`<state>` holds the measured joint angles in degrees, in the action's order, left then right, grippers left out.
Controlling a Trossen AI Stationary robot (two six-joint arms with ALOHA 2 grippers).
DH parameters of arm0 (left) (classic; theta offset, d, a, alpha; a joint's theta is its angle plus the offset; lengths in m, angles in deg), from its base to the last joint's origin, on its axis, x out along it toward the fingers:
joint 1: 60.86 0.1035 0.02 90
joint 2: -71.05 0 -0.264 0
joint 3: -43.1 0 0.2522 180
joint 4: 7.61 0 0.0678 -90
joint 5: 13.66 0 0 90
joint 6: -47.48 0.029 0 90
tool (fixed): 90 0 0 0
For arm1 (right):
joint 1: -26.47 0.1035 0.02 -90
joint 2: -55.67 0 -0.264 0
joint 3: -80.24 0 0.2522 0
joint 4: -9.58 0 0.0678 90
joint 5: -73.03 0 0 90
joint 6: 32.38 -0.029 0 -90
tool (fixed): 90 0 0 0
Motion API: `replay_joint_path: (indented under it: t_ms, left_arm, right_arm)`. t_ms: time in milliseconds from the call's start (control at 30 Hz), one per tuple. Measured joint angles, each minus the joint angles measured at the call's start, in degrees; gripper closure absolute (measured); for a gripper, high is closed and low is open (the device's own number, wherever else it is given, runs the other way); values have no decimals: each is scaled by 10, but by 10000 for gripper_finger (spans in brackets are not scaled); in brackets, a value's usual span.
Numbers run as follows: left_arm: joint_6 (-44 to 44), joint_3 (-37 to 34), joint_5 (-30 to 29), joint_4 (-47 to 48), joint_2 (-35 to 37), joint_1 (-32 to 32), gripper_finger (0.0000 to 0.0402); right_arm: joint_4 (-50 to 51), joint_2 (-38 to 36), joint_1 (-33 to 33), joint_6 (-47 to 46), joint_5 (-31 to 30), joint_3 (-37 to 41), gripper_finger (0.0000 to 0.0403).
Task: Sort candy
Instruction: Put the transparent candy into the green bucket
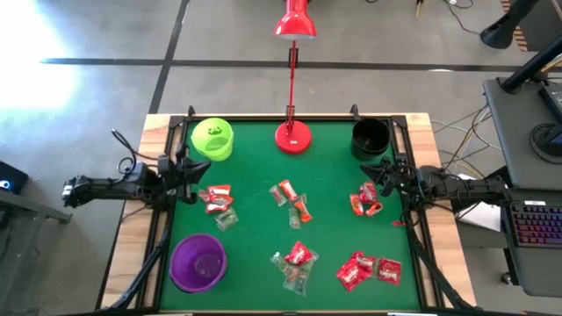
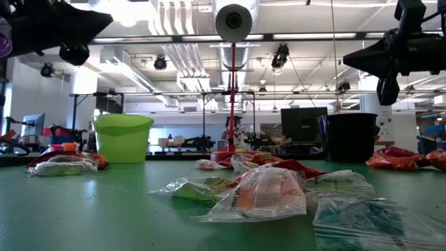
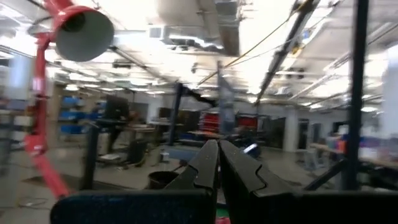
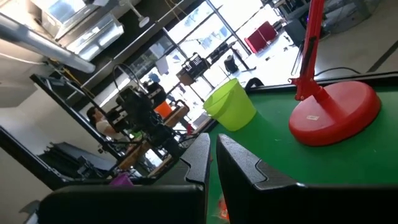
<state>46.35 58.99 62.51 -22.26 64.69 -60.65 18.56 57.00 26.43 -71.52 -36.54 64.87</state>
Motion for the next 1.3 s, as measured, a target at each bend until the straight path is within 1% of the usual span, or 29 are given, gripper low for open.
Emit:
replay_joint_path:
  t_ms: [100, 233, 333, 367, 400, 467, 600, 733, 800, 933, 1000, 1167, 1300]
  left_arm:
    - [-18, 0, -62, -1, -7, 0, 402]
    - [-95, 0, -113, -3, -15, 0, 402]
    - [-164, 6, -179, -1, -22, 0, 402]
    - [-174, 13, -196, -2, -24, 0, 402]
    - [-174, 20, -201, -3, -26, 0, 402]
    - [-151, 35, -190, -5, -32, 0, 402]
    - [-82, 63, -139, -1, -55, 0, 395]
    - [-34, 93, -132, 3, -89, 0, 374]
    - [-26, 113, -132, 4, -110, 0, 365]
    - [-23, 159, -132, 10, -153, 0, 361]
    - [-23, 186, -132, 42, -175, 0, 361]
    - [0, 265, -131, 175, -225, 0, 360]
    - [20, 326, -134, 256, -255, 0, 360]
  right_arm:
    - [0, 0, 0, 1, 0, 0, 380]
    - [0, 0, 0, 1, 0, 0, 380]
    - [0, 0, 0, 1, 0, 0, 380]
    - [0, 0, 0, 1, 0, 0, 380]
    - [0, 0, 0, 0, 0, 0, 381]
    - [0, 0, 0, -2, 0, 0, 380]
    - [0, 0, 0, -1, 0, 0, 380]
    - [0, 0, 0, 1, 0, 0, 380]
    - [0, 0, 0, 2, 0, 0, 380]
    - [0, 0, 0, 2, 1, 0, 380]
    - [0, 0, 0, 3, 1, 0, 380]
    - [-2, 0, 0, 1, 1, -1, 380]
    - [-2, 0, 0, 2, 2, -16, 373]
